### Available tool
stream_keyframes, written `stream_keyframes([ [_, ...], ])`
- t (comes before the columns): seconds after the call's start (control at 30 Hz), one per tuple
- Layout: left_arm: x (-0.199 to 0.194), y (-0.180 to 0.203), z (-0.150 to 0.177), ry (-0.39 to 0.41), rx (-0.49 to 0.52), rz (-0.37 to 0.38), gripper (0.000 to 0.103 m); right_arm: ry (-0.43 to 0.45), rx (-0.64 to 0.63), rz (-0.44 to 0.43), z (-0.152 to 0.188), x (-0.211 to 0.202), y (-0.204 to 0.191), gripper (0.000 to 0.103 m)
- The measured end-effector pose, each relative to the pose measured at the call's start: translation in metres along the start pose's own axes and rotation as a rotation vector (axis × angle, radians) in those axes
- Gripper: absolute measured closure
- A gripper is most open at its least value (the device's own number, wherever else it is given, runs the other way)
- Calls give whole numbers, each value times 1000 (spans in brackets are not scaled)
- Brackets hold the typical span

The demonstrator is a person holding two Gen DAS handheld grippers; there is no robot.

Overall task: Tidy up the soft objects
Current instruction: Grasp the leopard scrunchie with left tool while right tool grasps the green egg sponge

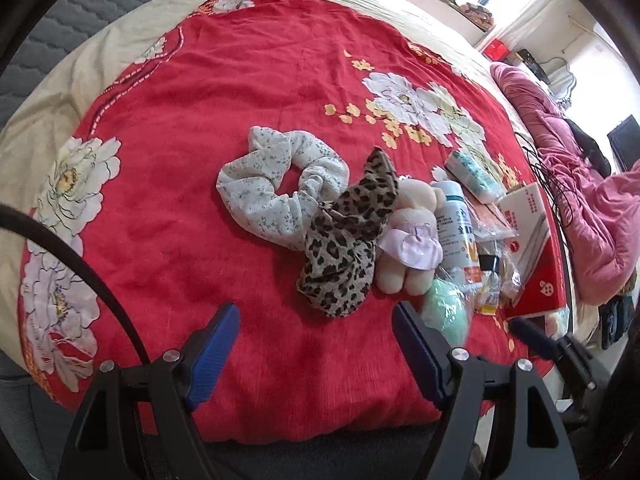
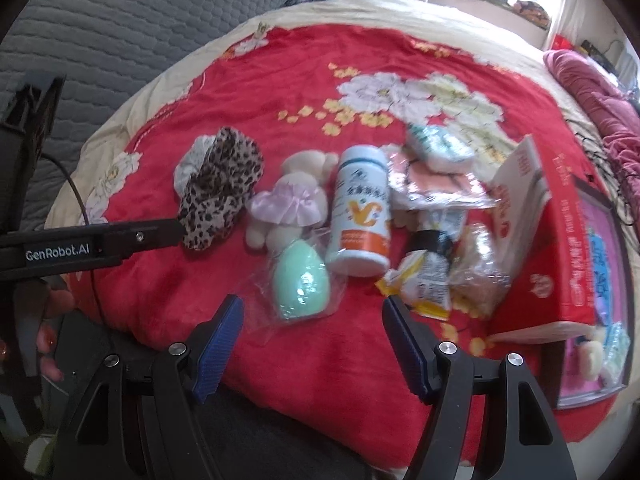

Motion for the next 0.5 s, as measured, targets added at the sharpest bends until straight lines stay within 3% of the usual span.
stream_keyframes([
  [0.17,9,-2,-7,-14,-31,22,27,-41,41,-4,-1,25,1,30],
  [0.5,22,2,-14,-34,-55,60,44,-77,85,-16,-4,48,9,34],
])
Point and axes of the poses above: each gripper's, at about its wrist camera, not at the fingertips, and x roughly the way its jaws point, y to its right, z to its underside, the point moved 5 cm from there along x, roughly the way its jaws point, and after that the axes turned 9 degrees about -z, right-handed, at the moved point
